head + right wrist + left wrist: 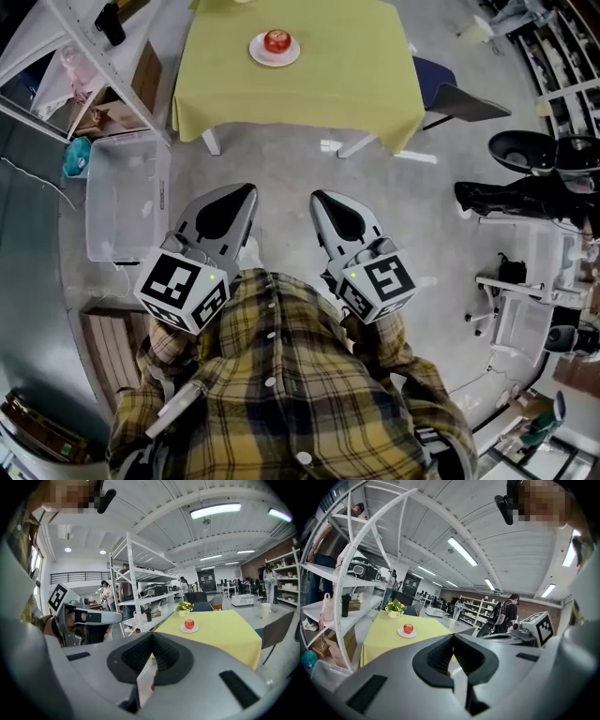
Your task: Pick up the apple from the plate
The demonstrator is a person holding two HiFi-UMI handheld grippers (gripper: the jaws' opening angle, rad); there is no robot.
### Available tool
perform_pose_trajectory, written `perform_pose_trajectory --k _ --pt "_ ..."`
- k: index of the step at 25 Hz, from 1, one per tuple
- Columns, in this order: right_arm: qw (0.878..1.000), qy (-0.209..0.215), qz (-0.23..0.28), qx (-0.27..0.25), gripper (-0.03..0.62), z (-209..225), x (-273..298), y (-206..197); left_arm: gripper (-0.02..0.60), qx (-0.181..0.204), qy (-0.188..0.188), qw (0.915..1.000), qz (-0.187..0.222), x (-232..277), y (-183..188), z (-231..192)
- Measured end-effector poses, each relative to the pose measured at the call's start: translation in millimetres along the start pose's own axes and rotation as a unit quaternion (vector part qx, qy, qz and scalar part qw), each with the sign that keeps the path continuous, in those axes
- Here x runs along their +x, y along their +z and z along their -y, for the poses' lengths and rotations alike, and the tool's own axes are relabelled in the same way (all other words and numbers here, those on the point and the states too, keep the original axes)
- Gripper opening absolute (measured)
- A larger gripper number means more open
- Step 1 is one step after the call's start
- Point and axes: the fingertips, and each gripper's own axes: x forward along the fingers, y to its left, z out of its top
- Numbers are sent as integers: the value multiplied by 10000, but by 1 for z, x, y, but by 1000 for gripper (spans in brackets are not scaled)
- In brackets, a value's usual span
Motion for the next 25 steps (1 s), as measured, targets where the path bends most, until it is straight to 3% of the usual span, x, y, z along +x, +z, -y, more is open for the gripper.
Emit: perform_pose_trajectory --k 13,25 --pt "9991 -234 -263 232 -3 29 54 -6 8 -210 -179 9991 -318 44 -3 -53" --pt "9994 86 -292 191 -3 115 129 43 8 -204 32 9996 -200 140 53 -101"
